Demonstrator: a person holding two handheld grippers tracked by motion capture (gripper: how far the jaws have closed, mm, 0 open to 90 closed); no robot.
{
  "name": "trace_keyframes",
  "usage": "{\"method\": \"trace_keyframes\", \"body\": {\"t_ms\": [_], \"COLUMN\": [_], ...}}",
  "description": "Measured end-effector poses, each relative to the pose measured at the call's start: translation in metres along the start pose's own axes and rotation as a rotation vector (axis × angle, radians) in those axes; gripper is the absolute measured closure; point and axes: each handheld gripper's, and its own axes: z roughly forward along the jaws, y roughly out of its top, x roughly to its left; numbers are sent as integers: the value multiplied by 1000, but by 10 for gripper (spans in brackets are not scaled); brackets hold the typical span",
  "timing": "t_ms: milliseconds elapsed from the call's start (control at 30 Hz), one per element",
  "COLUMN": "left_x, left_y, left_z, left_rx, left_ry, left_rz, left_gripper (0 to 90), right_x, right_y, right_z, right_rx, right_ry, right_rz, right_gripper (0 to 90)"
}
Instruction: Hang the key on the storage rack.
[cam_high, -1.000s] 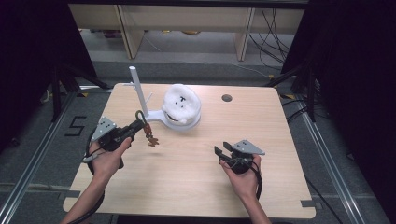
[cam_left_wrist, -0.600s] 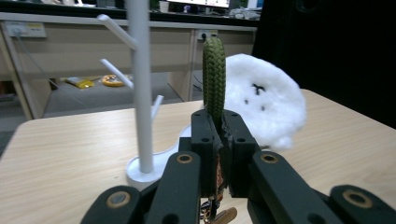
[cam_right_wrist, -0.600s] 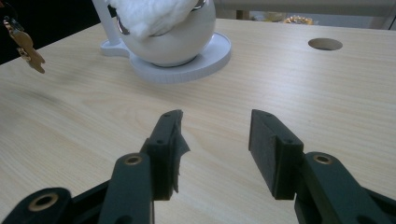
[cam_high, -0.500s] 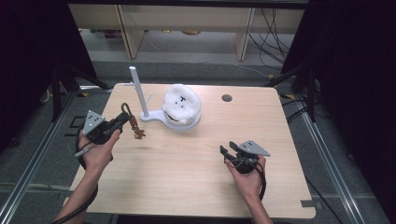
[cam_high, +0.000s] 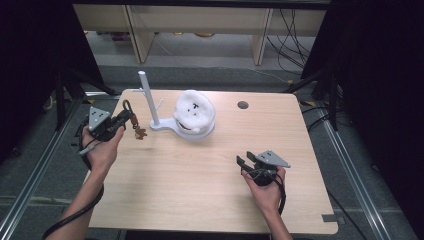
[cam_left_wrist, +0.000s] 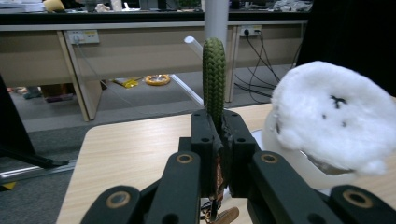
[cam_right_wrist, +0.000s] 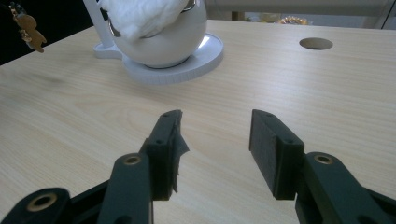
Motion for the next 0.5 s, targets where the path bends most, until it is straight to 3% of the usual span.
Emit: {"method": "trace_keyframes", "body": {"t_ms": [100, 400, 433, 500], "left_x": [4, 8, 8, 7], "left_y": [4, 10, 11, 11], "left_z": [9, 24, 27, 28], "left_rx": [7, 29, 30, 42], "left_ry": [27, 56, 61, 68], "left_rz": [-2, -2, -1, -9], "left_gripper": [844, 844, 844, 844], "right_x": [-1, -2, 0, -1], "right_y": [0, -1, 0, 0], "right_z": [-2, 0, -1, -1], "right_rx": [2, -15, -5, -7], "right_ry": [-9, -13, -11, -15], "right_rz": [5, 10, 40, 26], "right_gripper": [546, 546, 546, 546]}}
